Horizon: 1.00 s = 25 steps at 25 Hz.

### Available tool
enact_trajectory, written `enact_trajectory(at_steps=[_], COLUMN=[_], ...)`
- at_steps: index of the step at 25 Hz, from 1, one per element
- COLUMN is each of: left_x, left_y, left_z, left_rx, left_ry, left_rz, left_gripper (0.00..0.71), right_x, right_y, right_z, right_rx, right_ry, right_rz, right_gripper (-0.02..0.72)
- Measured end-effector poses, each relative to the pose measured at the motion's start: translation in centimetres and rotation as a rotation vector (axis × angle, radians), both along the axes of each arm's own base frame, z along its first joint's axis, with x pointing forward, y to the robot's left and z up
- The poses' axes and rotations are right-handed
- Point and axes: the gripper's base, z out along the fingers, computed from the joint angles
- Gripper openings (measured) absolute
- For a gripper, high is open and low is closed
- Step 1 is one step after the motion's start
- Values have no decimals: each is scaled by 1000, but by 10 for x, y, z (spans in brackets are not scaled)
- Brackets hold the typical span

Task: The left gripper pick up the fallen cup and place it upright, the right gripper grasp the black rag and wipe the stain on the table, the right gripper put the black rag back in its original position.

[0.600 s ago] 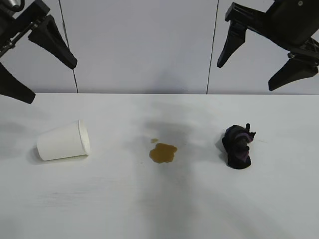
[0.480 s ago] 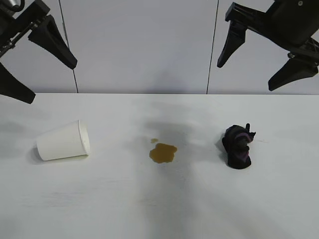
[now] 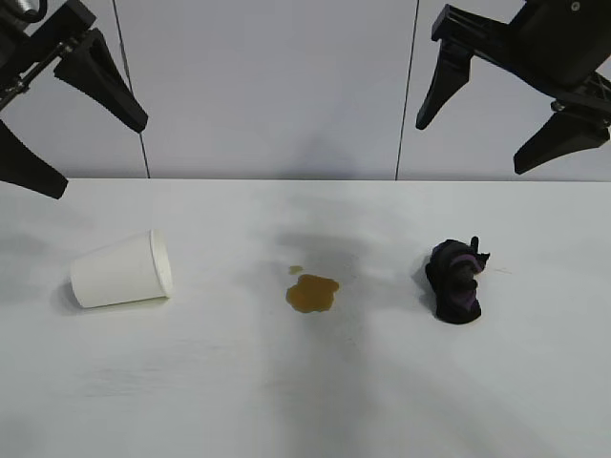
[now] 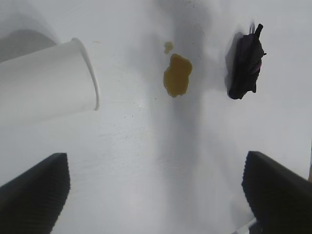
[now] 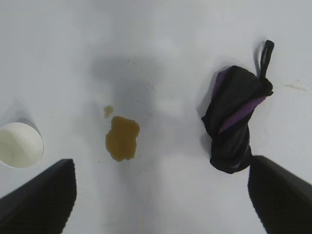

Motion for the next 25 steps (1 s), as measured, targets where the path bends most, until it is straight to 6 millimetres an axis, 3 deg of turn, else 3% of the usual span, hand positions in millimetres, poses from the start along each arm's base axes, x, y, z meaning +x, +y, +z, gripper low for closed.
enact_trajectory(at_steps=[9, 16, 20, 25], left_x=[0, -9, -9, -8], left_y=[1, 7, 9, -5], left_z=[-1, -7, -8, -11], left_rx=[19, 121, 204, 393], left_ry=[0, 42, -110, -407], left_rz=[-10, -121, -326, -766], left_gripper=[693, 693, 693, 693], right_x=[0, 0, 0, 0], right_y=[0, 0, 0, 0], right_z=[0, 0, 0, 0], right_rx=[0, -1, -1, -1], right_ry=[0, 0, 0, 0], right_rz=[0, 1, 1, 1], right_gripper=[662, 662, 662, 662])
